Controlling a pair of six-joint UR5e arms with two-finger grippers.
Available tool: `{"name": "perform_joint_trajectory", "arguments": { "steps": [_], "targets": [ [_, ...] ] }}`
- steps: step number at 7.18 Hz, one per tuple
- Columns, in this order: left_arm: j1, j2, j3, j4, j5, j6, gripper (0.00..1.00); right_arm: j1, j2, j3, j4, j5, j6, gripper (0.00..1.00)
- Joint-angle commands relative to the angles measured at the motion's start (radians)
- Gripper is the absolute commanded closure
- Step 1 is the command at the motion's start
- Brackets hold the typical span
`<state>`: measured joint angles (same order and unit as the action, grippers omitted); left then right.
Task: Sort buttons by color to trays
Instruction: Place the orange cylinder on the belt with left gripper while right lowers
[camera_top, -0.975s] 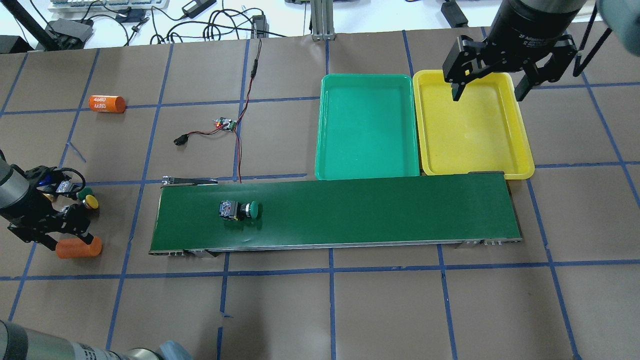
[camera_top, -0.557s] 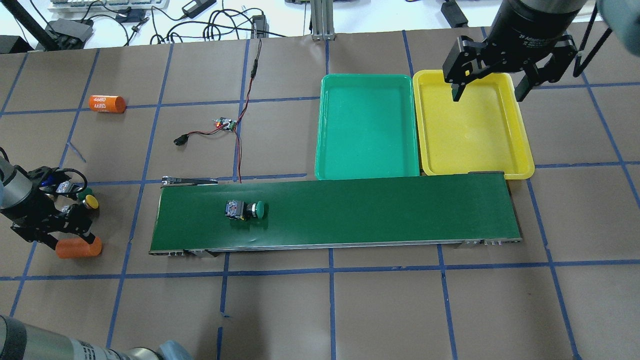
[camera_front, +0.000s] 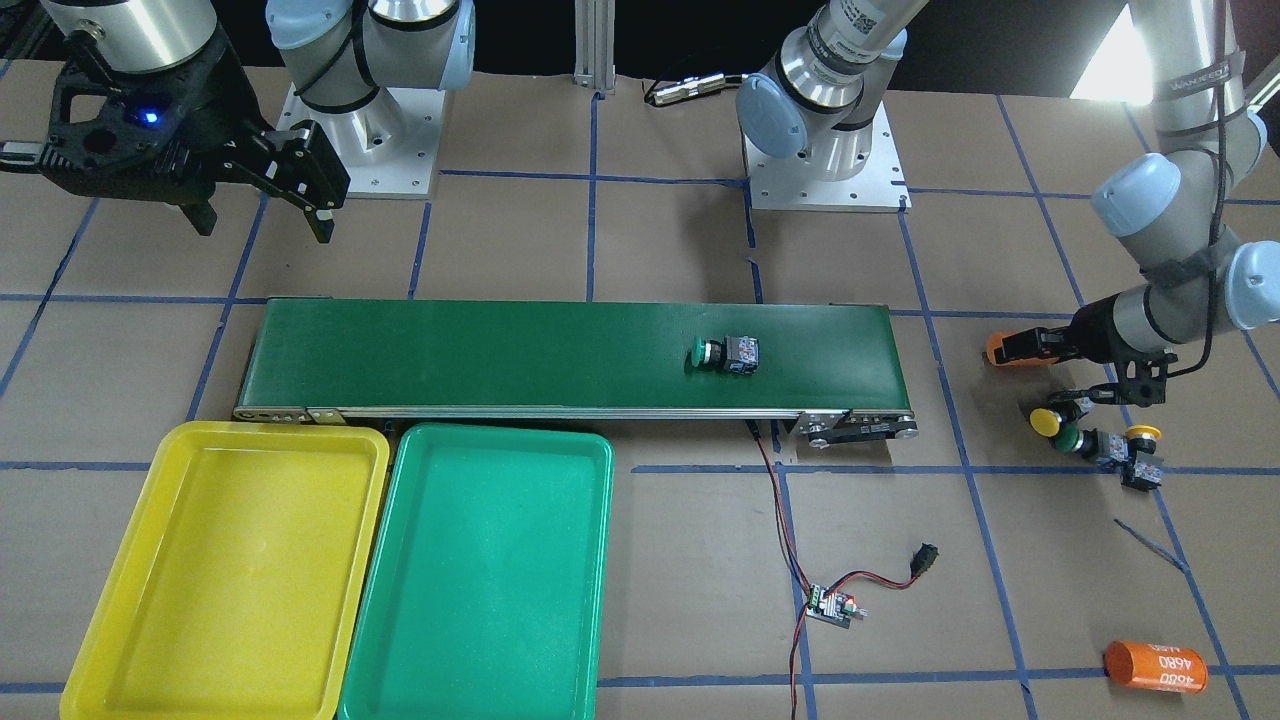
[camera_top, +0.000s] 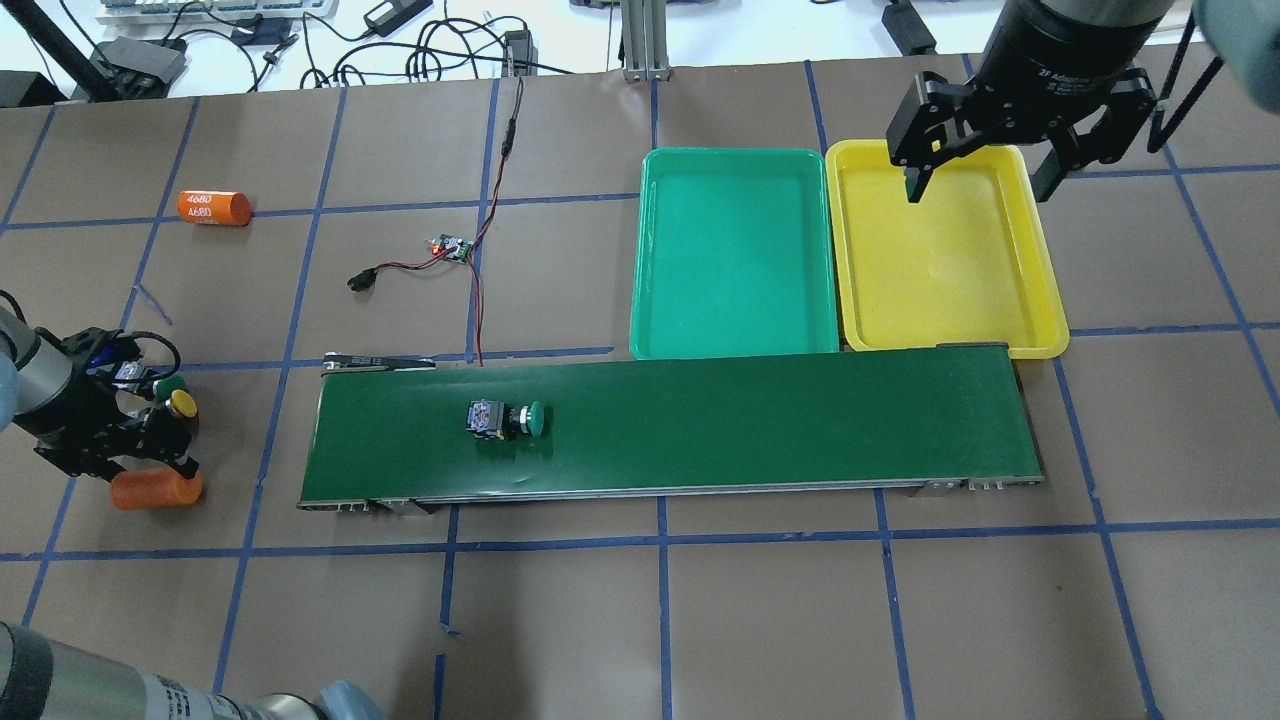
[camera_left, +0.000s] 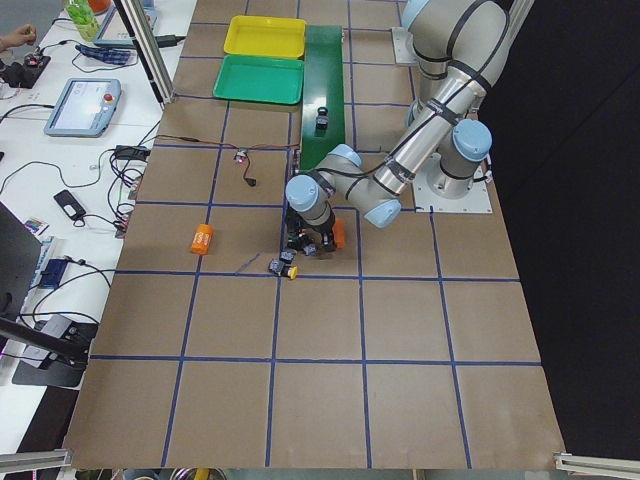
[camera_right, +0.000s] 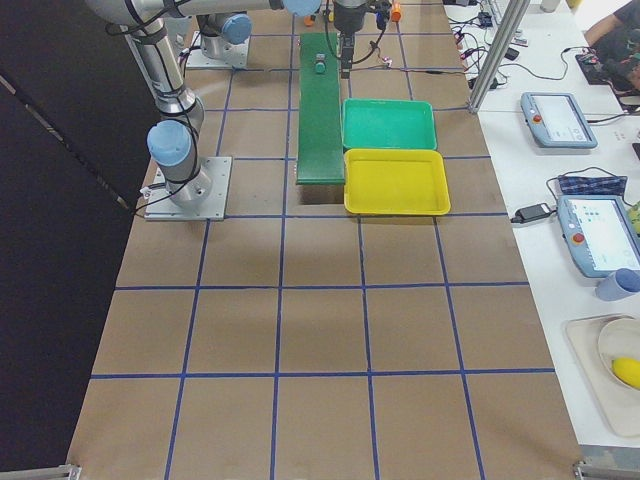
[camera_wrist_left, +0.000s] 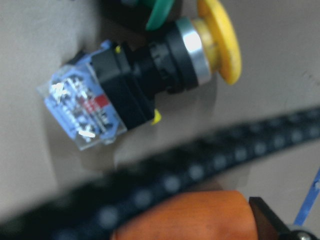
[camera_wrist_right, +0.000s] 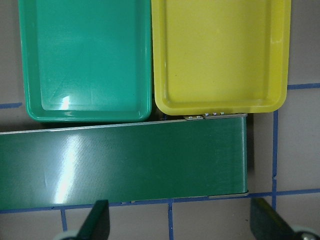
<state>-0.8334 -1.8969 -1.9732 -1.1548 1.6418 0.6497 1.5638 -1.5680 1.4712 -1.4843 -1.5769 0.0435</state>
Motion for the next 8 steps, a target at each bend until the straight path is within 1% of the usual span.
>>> {"name": "perform_joint_trajectory", "arguments": {
  "steps": [1,2,3,4,5,6,7,8],
  "targets": [
    [-0.063,0.089,0.010,-0.083,-0.042,-0.013,1.00,0.012,-0.013,0.011,0.004,-0.003,0.006,0.00],
    [-0.141,0.163,0.014,-0.123,-0.059,-0.056,1.00,0.012,-0.010,0.036,0.013,0.006,0.013,0.00],
    [-0.241,0.238,0.022,-0.141,-0.107,-0.126,1.00,0.013,-0.012,0.113,-0.002,0.006,0.012,0.00],
    [-0.341,0.280,0.011,-0.141,-0.155,-0.174,1.00,0.012,-0.012,0.208,-0.070,0.002,0.012,0.00],
    [-0.433,0.297,-0.013,-0.140,-0.149,-0.194,1.00,0.012,-0.017,0.310,-0.168,0.000,0.003,0.00],
    [-0.493,0.286,-0.033,-0.082,-0.142,-0.217,1.00,0.012,-0.027,0.398,-0.263,-0.002,-0.002,0.00],
    [-0.545,0.276,-0.042,-0.033,-0.146,-0.345,1.00,0.012,-0.036,0.459,-0.340,-0.003,-0.004,0.00],
    [-0.582,0.263,-0.058,-0.026,-0.149,-0.385,1.00,0.012,-0.052,0.512,-0.376,-0.017,-0.031,0.00]
  ]
}}
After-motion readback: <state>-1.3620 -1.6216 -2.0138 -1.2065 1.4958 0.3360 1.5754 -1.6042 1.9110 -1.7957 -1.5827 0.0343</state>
